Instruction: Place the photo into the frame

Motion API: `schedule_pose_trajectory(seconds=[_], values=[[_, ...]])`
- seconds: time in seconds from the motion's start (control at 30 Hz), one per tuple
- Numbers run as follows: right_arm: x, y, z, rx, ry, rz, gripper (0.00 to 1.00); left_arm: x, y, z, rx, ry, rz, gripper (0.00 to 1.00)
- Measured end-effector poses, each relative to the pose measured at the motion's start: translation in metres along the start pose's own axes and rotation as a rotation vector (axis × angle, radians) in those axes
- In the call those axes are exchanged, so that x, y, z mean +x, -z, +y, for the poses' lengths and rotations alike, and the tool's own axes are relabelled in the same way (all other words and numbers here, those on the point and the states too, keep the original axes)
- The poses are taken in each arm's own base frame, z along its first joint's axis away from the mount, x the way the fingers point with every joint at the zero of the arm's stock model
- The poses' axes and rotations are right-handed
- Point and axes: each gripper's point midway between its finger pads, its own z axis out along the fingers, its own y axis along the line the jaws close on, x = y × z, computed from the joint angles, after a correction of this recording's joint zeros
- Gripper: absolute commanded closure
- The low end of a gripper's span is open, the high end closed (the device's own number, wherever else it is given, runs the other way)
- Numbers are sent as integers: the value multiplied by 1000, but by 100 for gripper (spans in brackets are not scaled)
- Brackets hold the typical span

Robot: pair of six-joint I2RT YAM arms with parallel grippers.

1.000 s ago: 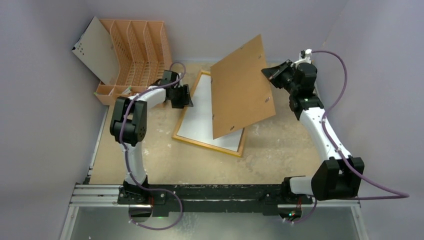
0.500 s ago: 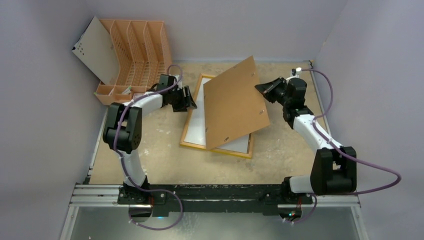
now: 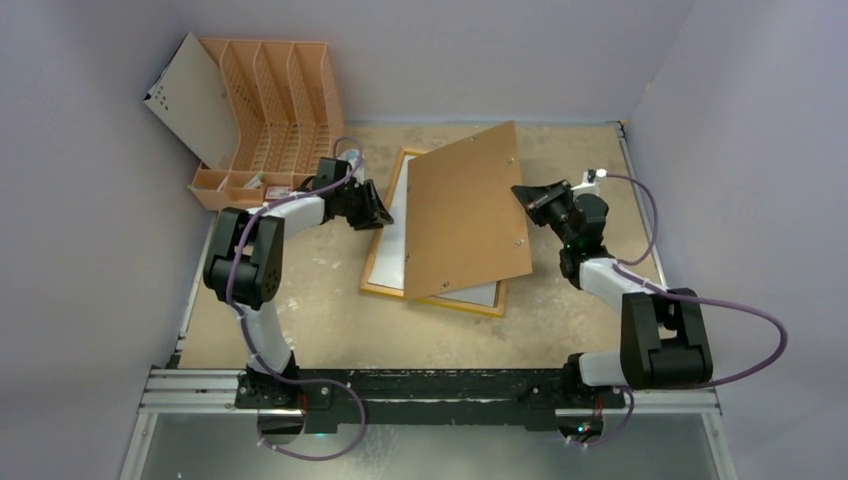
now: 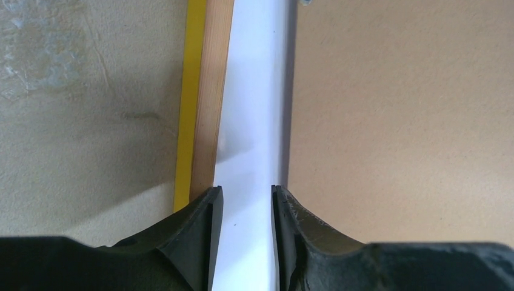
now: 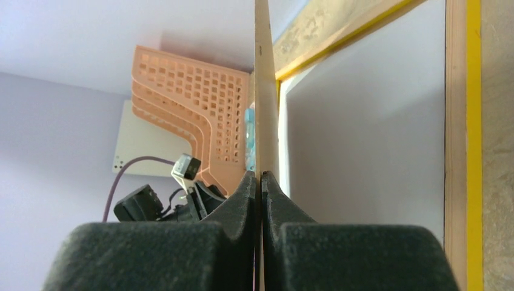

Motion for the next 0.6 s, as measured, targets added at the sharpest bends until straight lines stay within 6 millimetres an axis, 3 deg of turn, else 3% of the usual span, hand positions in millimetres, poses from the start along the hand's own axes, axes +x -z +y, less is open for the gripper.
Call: schedule_pose_trajectory(seconds=[0.23, 0.43, 0.6], values=[[-9, -7, 2, -65, -36, -68, 100, 3, 1, -1, 4, 4, 12, 66], [-9, -18, -7, -76, -88, -79, 100, 4, 2, 2, -11, 1, 14, 54], [-3, -25, -17, -62, -138, -71, 100, -10, 15, -8, -3, -24, -41, 45]])
